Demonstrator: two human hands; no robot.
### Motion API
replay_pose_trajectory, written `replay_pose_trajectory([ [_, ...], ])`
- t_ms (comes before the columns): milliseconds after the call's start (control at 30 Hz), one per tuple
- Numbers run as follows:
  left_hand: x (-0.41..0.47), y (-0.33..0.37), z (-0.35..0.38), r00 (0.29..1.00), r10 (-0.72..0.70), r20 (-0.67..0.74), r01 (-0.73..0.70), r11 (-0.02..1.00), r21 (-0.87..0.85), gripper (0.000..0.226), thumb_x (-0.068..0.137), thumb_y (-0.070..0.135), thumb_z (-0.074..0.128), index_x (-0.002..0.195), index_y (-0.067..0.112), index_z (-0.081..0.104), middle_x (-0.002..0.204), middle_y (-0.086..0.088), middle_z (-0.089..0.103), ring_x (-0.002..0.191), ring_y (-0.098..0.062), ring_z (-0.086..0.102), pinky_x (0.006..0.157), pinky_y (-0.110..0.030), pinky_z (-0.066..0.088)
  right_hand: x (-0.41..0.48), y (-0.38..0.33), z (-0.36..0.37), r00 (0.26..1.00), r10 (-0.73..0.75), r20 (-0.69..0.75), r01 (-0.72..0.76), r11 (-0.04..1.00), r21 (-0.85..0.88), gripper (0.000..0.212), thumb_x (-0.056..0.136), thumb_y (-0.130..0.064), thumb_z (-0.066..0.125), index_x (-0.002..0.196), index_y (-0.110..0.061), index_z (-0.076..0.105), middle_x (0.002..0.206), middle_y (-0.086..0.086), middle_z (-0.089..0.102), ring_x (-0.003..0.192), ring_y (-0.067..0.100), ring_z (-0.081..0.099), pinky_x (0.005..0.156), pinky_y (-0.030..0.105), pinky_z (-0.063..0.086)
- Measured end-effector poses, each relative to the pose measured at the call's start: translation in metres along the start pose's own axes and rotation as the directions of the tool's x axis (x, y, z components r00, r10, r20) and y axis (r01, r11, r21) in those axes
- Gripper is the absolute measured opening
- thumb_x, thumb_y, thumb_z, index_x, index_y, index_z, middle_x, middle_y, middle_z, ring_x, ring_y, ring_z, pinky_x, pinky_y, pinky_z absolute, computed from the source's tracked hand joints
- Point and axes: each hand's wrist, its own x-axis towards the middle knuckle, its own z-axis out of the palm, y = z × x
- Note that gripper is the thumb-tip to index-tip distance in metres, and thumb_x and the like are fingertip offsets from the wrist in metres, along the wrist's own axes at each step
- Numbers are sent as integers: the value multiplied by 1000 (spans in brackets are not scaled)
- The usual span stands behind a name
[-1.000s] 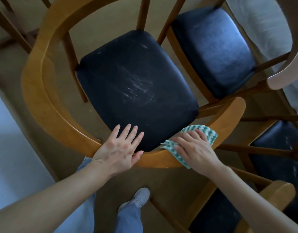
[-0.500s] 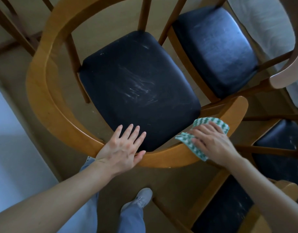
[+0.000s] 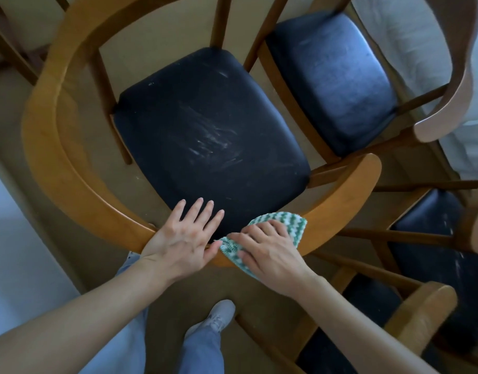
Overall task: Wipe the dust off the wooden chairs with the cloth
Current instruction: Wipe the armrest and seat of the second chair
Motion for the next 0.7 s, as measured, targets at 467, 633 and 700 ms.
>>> replay_pose_trajectory([
  [467,0,0,-2,1000,-10,24,11,999,-48,69,99,42,3,129,7,55,124,-21,59,114,-38,58,93,-53,45,7,205,-74,967,248,59,-219,928,-301,48,96,-48,20,125,-26,52,132,-2,50,131,16,36,115,39,12],
  [633,0,-1,-1,999,-15,34,16,998,-57,69,99,42,3,130,8,54,125,-21,59,115,-38,57,93,-53,45,22,223,-75,899,437,28,-405,855,-323,41,99,-41,32,132,-23,48,137,2,44,135,20,27,115,42,12],
  [700,0,-1,0,999,-16,40,18,998,-60,70,99,42,2,130,8,54,126,-21,58,115,-37,57,94,-53,44,16,204,-67,916,401,-18,-389,877,-281,42,96,-43,29,124,-23,53,130,2,49,132,21,33,115,44,12],
])
